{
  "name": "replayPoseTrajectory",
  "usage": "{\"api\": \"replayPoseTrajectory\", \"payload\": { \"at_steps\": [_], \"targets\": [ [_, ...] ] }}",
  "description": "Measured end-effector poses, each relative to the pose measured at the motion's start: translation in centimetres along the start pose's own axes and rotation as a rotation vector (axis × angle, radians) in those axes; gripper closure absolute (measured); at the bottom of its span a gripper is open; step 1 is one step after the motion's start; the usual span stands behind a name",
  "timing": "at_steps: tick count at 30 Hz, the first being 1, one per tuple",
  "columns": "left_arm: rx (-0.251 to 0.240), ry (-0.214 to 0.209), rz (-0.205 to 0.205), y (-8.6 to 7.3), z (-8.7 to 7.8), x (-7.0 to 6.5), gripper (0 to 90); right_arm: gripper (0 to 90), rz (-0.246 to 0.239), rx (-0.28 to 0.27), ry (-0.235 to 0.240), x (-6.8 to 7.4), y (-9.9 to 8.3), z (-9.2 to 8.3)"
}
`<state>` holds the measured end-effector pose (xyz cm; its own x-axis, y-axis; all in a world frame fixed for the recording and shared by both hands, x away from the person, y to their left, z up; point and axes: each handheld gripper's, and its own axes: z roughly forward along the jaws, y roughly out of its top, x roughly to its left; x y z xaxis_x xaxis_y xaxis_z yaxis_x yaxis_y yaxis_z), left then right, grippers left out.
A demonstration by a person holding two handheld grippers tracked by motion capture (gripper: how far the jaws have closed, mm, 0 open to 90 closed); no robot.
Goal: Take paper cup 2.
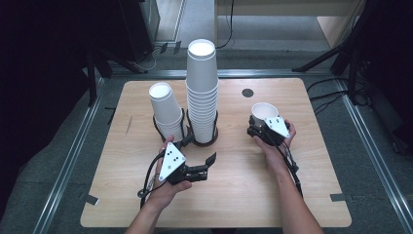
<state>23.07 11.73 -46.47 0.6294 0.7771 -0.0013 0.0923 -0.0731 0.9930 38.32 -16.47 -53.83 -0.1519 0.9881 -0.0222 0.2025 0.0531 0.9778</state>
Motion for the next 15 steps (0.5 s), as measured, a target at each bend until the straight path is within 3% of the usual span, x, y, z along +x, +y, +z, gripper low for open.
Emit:
{"api": "replayPoseTrajectory", "payload": {
  "at_steps": [4,8,13,15],
  "targets": [
    [0.002,-0.001,-0.001,0.02,-0.02,-0.01,12.3,10.7,0.000,0.032,-0.013,-0.13,0.18,-0.17],
    [0.003,-0.001,0.000,0.00,-0.02,0.01,12.6,9.8,0.007,0.060,0.006,-0.38,0.21,-0.29],
    [0.003,0.000,-0.003,0.02,-0.03,0.08,12.7,0.0,0.032,0.082,0.042,-0.59,0.45,-0.42],
    [0.003,0.001,-0.005,0.02,-0.02,0.09,12.6,0.0,0.029,0.091,0.050,-0.66,0.54,-0.49]
  ]
}}
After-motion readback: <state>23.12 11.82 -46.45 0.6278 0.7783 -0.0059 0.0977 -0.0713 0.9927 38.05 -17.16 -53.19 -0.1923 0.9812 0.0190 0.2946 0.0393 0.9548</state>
